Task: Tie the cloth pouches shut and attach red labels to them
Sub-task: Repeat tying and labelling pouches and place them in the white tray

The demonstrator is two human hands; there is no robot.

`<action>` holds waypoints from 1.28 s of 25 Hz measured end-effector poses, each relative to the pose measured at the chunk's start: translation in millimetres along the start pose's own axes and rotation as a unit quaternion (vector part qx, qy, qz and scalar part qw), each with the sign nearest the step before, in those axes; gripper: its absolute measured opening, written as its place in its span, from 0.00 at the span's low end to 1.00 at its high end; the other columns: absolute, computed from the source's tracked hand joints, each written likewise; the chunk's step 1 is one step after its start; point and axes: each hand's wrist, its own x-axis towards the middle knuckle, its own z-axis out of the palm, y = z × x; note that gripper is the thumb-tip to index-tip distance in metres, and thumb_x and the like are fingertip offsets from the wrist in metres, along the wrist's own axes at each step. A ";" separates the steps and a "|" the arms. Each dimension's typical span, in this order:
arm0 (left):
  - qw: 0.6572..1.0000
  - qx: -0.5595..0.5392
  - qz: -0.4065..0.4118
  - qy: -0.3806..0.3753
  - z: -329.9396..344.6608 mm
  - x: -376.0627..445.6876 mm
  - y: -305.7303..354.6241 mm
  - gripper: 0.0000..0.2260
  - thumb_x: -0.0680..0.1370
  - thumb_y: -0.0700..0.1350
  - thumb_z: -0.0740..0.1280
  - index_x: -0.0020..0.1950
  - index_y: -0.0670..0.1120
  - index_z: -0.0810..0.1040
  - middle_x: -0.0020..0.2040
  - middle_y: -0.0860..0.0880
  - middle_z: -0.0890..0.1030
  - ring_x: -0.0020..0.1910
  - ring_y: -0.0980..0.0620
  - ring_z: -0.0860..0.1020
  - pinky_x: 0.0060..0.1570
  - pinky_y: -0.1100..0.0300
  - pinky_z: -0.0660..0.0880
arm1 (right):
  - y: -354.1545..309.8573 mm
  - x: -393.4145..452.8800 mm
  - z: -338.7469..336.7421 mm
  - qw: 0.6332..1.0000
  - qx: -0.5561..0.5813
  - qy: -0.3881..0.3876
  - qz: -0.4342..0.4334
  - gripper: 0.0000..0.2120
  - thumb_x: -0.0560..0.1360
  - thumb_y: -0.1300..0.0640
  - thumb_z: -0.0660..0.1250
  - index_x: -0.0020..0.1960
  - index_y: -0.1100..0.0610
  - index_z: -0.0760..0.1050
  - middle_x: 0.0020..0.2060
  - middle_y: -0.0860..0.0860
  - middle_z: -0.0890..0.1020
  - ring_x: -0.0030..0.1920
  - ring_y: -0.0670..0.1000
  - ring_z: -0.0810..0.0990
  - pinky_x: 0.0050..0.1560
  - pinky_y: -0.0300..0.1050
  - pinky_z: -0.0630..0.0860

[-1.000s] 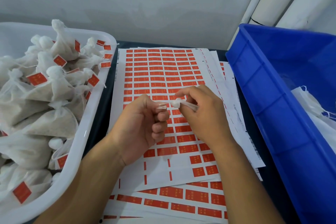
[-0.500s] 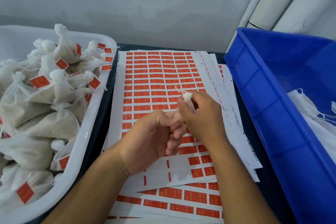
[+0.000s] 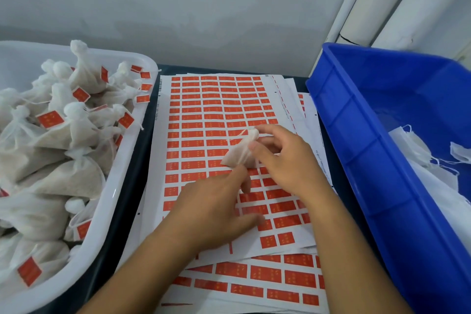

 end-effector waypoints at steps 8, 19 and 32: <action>0.997 -0.005 -0.058 0.049 -7.0 6.8 -16.2 0.24 0.69 0.72 0.71 0.54 0.67 0.61 0.43 0.71 0.66 0.37 0.66 0.72 0.34 0.72 0.68 | 36.3 -12.4 -38.9 0.985 -0.122 0.009 0.122 0.13 0.81 0.41 0.65 0.61 0.45 0.70 0.55 0.46 0.81 0.44 0.45 0.80 0.34 0.34 0.69; 0.990 -0.026 -0.076 0.117 -4.2 12.5 -22.4 0.23 0.73 0.65 0.73 0.64 0.64 0.68 0.53 0.66 0.70 0.39 0.65 0.73 0.44 0.65 0.76 | 34.2 -30.9 -56.7 0.974 0.061 -0.140 0.167 0.16 0.75 0.36 0.68 0.54 0.46 0.80 0.44 0.41 0.87 0.42 0.43 0.87 0.35 0.38 0.81; 0.992 -0.096 0.026 0.083 -3.4 8.0 -12.9 0.13 0.78 0.67 0.62 0.44 0.60 0.74 0.41 0.67 0.78 0.46 0.67 0.77 0.37 0.72 0.69 | 15.6 -42.1 -33.4 0.947 0.163 -0.269 0.066 0.18 0.70 0.38 0.69 0.57 0.43 0.77 0.43 0.46 0.87 0.44 0.51 0.88 0.41 0.39 0.83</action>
